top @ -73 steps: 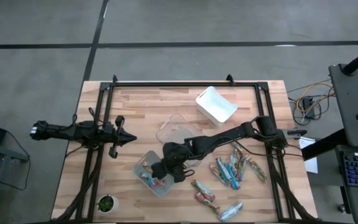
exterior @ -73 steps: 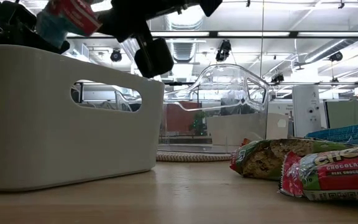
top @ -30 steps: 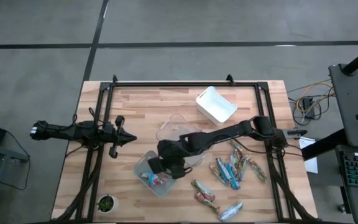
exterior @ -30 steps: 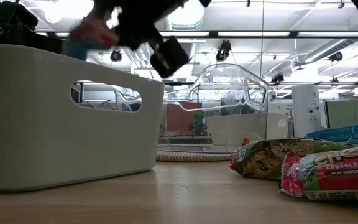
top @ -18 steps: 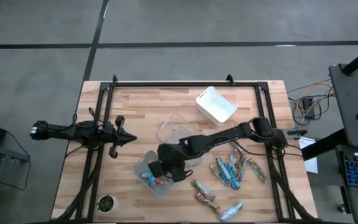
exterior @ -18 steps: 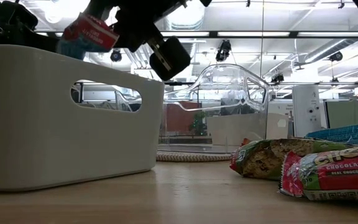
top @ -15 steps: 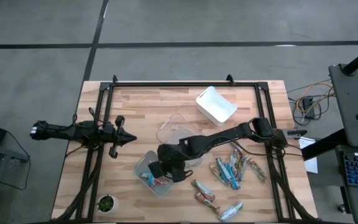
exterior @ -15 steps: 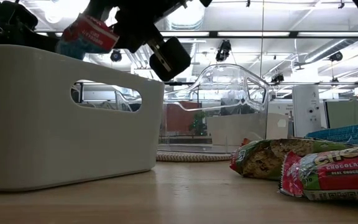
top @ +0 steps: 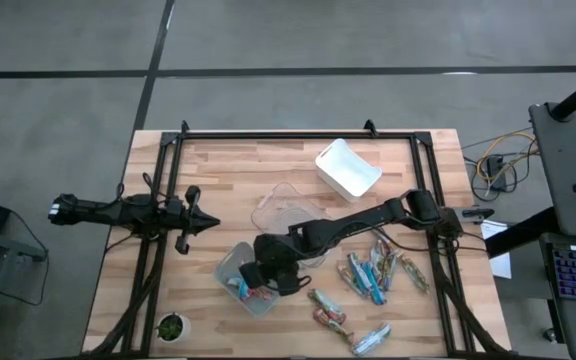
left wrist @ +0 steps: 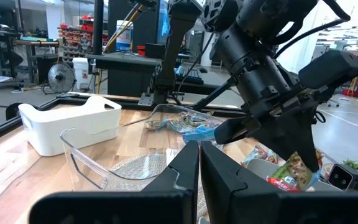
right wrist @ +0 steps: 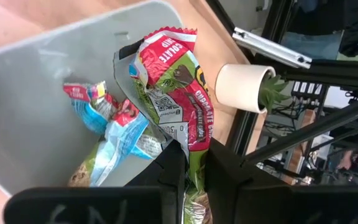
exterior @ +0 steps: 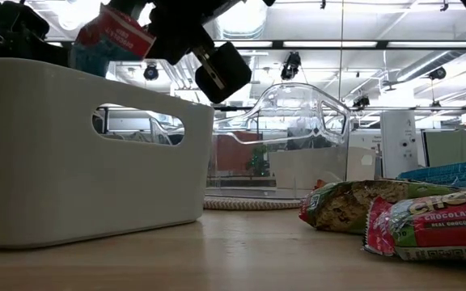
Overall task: Pick and place Granola Bars by type
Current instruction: Put the red granola bar into the gray bin
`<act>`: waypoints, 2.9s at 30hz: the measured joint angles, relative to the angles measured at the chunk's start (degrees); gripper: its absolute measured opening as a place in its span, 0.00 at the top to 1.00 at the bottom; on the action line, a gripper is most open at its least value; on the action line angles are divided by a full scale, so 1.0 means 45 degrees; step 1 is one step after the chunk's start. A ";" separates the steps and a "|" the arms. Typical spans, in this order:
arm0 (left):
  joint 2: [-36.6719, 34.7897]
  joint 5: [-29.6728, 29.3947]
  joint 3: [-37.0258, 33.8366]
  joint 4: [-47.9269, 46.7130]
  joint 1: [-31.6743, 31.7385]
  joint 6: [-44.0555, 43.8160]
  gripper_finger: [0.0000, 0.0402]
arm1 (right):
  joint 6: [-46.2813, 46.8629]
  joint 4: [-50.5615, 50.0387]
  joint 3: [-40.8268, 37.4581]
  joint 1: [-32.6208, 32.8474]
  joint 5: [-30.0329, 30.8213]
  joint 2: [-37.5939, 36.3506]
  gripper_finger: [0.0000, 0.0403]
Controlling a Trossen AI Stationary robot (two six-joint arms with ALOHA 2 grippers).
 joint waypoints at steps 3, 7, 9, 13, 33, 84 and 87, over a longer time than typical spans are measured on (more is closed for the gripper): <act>0.0000 0.0000 0.0004 0.0000 0.0000 0.0000 1.00 | 0.0039 -0.0004 0.0000 0.0010 -0.0147 0.0000 0.89; 0.0000 0.0000 0.0004 0.0000 -0.0001 0.0000 1.00 | 0.0689 0.0082 0.0000 0.0015 -0.0164 0.0000 0.84; 0.0000 0.0000 -0.0001 0.0000 0.0000 0.0000 1.00 | 0.0881 0.0161 0.0000 0.0010 -0.0167 0.0000 0.80; 0.0000 0.0000 0.0001 0.0000 0.0000 0.0000 1.00 | 0.0948 0.0204 0.0000 0.0010 -0.0172 0.0000 0.71; -0.0005 0.0000 0.0004 0.0000 -0.0002 0.0000 1.00 | 0.1375 0.0290 0.0000 0.0010 -0.0172 -0.0005 0.51; -0.0005 0.0002 -0.0001 0.0000 -0.0002 0.0000 1.00 | 1.0156 -0.5916 0.3191 0.0472 -0.0121 -0.0591 0.52; -0.0005 0.0001 -0.0001 0.0000 0.0000 0.0000 1.00 | 1.0092 -0.5930 0.3129 0.0615 -0.0090 -0.0463 0.52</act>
